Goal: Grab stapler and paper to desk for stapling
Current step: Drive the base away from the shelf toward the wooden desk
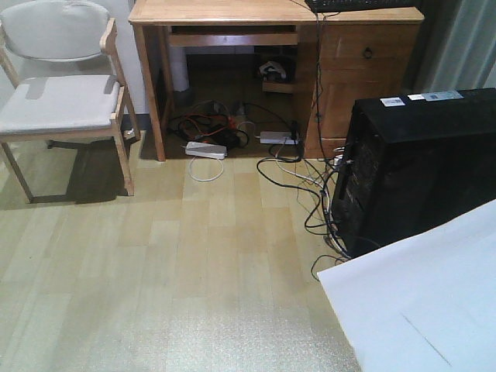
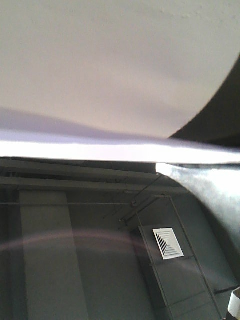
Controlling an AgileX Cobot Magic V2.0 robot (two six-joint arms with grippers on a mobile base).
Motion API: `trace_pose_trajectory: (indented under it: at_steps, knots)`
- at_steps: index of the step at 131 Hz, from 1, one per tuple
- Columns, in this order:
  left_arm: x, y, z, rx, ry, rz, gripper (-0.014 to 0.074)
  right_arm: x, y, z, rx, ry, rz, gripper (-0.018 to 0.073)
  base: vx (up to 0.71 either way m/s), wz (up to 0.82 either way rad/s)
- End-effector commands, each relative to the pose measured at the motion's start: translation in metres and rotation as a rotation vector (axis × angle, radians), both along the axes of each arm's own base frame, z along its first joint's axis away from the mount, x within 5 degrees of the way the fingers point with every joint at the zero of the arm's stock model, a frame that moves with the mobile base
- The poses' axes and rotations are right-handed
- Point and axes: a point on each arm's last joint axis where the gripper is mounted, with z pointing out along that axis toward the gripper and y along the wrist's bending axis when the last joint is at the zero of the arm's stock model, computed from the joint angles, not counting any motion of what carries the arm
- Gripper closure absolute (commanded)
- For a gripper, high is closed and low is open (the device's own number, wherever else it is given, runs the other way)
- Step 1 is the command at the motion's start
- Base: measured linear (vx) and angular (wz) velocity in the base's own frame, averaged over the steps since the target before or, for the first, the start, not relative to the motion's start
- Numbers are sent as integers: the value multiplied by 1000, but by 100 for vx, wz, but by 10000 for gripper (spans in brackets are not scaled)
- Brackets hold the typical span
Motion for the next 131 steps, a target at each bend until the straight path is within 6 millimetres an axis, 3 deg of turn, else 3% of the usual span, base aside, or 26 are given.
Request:
trace_pose_trajectory:
  at_steps: [1, 131]
  knots:
    - [-1, 1, 19, -85, -107, 5, 603, -4, 0, 10, 1, -56, 3, 566, 10, 7]
    - [-1, 1, 19, -85, -107, 5, 603, -4, 0, 10, 1, -56, 3, 566, 23, 3]
